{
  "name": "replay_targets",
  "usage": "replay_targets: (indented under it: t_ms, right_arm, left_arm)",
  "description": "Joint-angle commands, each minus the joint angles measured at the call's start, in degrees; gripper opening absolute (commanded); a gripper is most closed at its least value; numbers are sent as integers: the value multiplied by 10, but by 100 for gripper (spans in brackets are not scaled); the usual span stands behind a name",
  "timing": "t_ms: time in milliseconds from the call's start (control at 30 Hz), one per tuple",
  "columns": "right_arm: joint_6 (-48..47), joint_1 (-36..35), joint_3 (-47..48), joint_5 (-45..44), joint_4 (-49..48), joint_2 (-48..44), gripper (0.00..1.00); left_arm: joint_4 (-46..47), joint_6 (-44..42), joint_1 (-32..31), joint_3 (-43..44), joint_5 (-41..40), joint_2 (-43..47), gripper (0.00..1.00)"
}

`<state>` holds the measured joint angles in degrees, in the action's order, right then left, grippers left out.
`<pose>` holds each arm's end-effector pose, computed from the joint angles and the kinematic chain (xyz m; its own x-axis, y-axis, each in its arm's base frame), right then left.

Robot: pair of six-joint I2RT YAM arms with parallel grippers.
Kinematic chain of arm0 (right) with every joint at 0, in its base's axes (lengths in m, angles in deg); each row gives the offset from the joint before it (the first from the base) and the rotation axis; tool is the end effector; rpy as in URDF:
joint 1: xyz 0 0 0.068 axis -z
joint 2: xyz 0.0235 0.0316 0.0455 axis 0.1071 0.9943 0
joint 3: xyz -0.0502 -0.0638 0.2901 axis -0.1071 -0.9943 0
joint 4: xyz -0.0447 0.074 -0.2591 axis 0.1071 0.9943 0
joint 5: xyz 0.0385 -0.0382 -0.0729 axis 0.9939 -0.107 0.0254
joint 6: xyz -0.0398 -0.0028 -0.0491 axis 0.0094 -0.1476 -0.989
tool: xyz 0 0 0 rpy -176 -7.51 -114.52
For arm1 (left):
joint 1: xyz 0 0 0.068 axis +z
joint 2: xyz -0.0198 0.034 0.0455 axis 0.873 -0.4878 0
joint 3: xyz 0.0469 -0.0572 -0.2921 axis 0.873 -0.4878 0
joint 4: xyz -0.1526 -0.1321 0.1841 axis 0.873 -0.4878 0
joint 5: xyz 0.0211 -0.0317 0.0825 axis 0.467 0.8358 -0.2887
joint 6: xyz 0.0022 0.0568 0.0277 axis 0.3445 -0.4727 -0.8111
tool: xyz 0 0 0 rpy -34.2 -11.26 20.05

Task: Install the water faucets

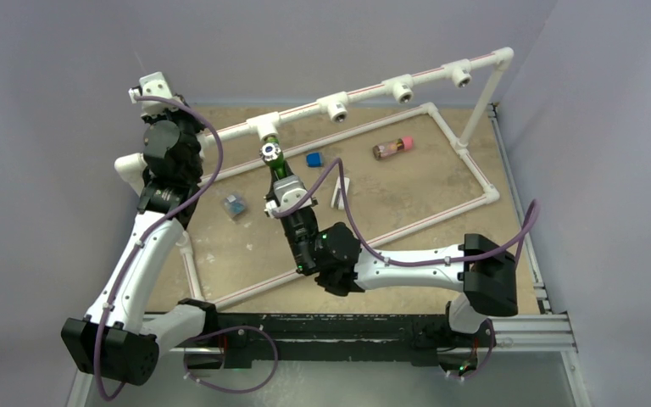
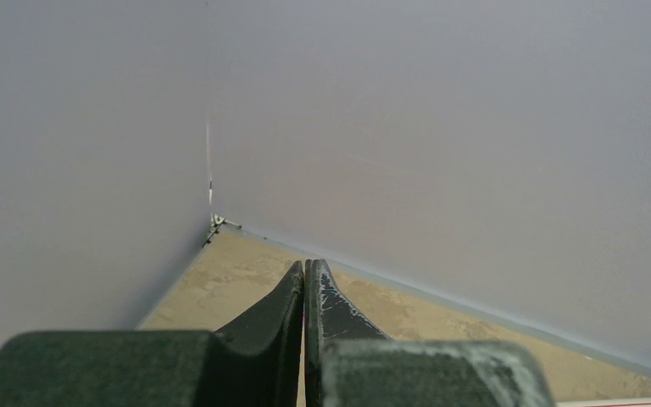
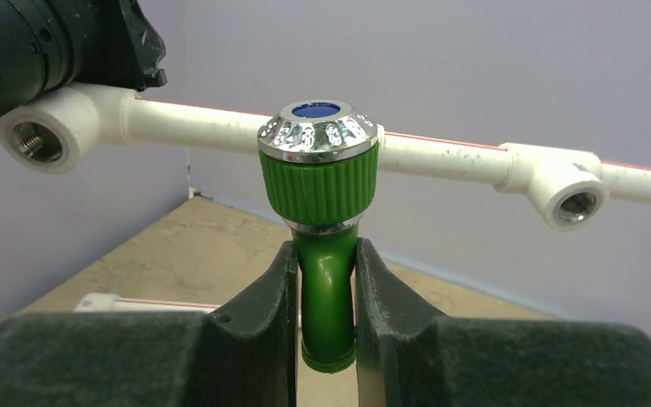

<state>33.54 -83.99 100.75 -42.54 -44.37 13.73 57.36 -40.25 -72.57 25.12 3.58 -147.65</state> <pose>0.1168 0.3633 0.4109 0.4209 0.0920 -0.9024 -0.2997 0.9531 -0.0426 0.2586 -0.0303 0.4520 0.1789 -0.1752 -0.9681 -0.2591 0.9409 -0.2181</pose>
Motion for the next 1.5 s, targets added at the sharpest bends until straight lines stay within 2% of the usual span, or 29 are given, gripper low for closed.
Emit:
replay_targets:
  t_ms: [0,267,733,933,1267,1333,1467]
  right_arm:
    - [133,23,33,-3,50,13,0]
    - [237,31,35,-34,63,3,0]
    - [493,70,24,-34,147,-37,0]
    - [530,71,19,-50,158,-32,0]
    - [490,71,-4,-71,141,-31,0]
    - [444,71,-13,-82,106,-29,0]
    - [258,63,-43,-76,-31,-14,0]
  left_arm:
    - [-163,7,-29,-51,32,-22,0]
    - [-164,9,-29,-51,35,-21,0]
    - [-167,13,-29,-51,37,-18,0]
    - [-169,17,-29,-51,40,-15,0]
    - [-173,20,-32,-50,44,-10,0]
    - [-175,21,-33,-50,45,-10,0]
    - [-177,23,-33,-49,45,-8,0]
